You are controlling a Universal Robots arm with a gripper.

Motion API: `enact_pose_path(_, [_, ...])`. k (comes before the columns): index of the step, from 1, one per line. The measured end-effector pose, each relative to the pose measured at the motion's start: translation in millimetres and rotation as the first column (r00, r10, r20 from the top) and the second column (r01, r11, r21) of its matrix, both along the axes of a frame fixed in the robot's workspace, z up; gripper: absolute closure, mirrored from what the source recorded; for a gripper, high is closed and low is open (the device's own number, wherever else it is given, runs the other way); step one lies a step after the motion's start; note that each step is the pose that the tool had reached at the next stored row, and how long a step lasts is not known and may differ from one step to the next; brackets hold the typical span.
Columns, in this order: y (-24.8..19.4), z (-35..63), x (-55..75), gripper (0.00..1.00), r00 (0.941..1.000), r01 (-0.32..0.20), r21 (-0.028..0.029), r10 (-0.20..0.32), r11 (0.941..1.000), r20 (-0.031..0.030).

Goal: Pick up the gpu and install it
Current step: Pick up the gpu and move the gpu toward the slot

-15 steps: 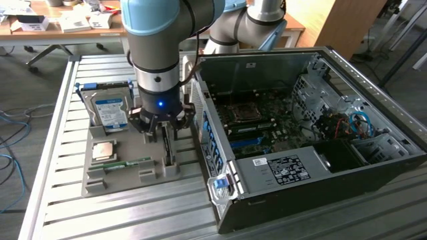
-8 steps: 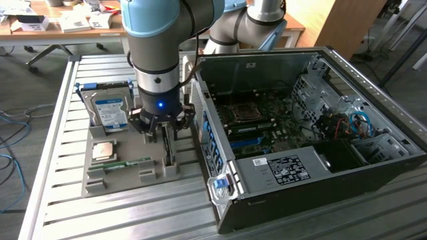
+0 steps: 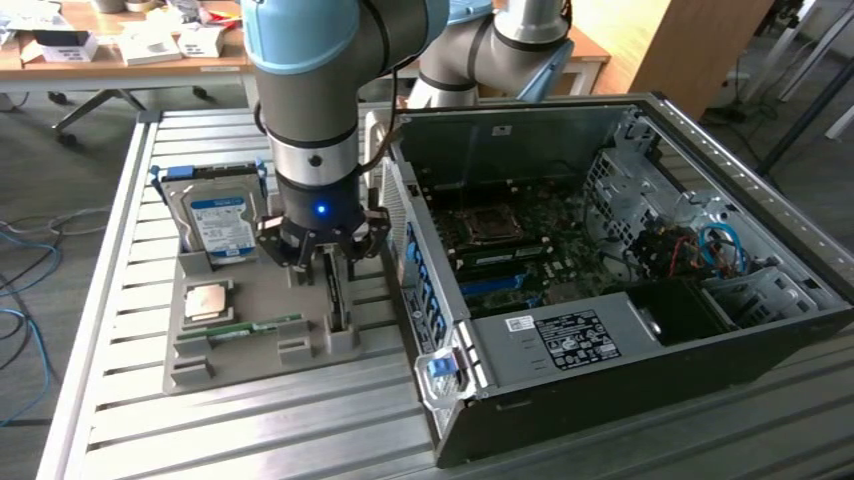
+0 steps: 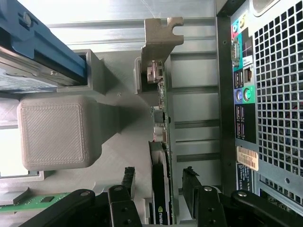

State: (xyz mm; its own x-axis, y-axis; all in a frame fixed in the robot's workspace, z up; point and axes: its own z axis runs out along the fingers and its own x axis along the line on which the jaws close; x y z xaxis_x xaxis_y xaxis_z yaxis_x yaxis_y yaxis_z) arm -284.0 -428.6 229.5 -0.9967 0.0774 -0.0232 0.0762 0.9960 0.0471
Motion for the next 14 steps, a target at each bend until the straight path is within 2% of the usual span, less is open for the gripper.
enact_pose_path(3, [0.0,0.0,0.0,0.49,1.0,0.0,0.0,0.0,1.0,0.0])
enact_pose_path(4, [0.0,0.0,0.0,0.56,1.0,0.0,0.0,0.0,1.0,0.0])
enact_pose_path(14, [-1.0,-1.1,0.3,0.56,1.0,0.0,0.0,0.0,1.0,0.0])
